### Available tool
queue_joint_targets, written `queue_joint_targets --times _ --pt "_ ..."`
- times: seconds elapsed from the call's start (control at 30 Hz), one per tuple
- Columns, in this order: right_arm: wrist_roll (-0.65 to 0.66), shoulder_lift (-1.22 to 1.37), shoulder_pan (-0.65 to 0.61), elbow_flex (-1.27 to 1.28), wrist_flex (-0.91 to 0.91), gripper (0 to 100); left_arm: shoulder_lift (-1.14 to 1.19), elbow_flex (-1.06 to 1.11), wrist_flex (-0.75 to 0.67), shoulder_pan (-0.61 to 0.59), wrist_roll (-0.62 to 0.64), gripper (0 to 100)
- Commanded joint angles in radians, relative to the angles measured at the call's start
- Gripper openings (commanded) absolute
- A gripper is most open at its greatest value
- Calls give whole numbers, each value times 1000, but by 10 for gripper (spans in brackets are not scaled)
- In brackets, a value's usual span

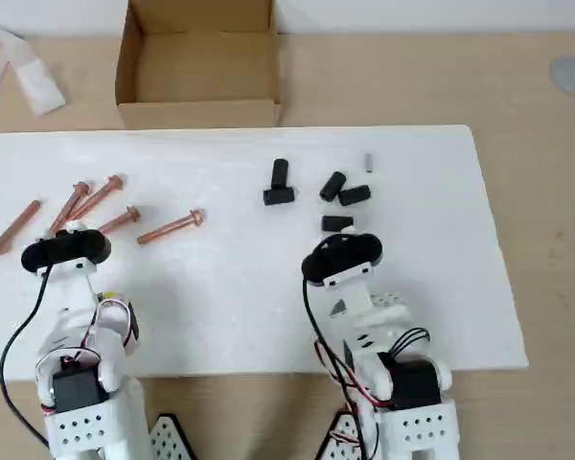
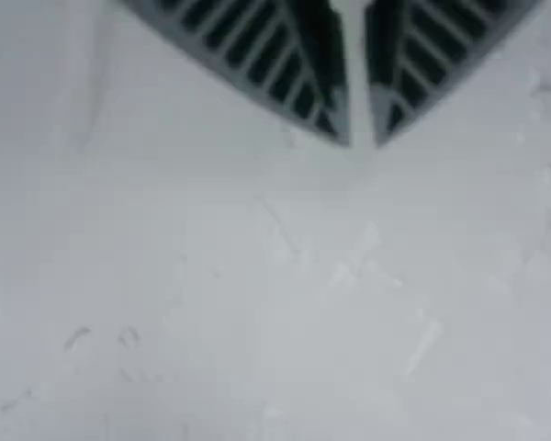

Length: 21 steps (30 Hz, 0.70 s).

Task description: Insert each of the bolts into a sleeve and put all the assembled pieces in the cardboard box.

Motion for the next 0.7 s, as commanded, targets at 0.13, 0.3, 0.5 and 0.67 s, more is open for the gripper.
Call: queue_joint_targets --times 0.13,0.3,0.5,0.67 --pt "8 -111 18 -1 3 10 -8 0 -18 -3 -3 6" --pt "8 -111 18 -1 3 10 -8 0 -18 -6 -3 6" --pt "9 -111 15 -1 3 10 -5 11 -100 -11 -104 7" --pt "11 -113 8 1 -5 12 -4 -21 -150 -64 -206 7"
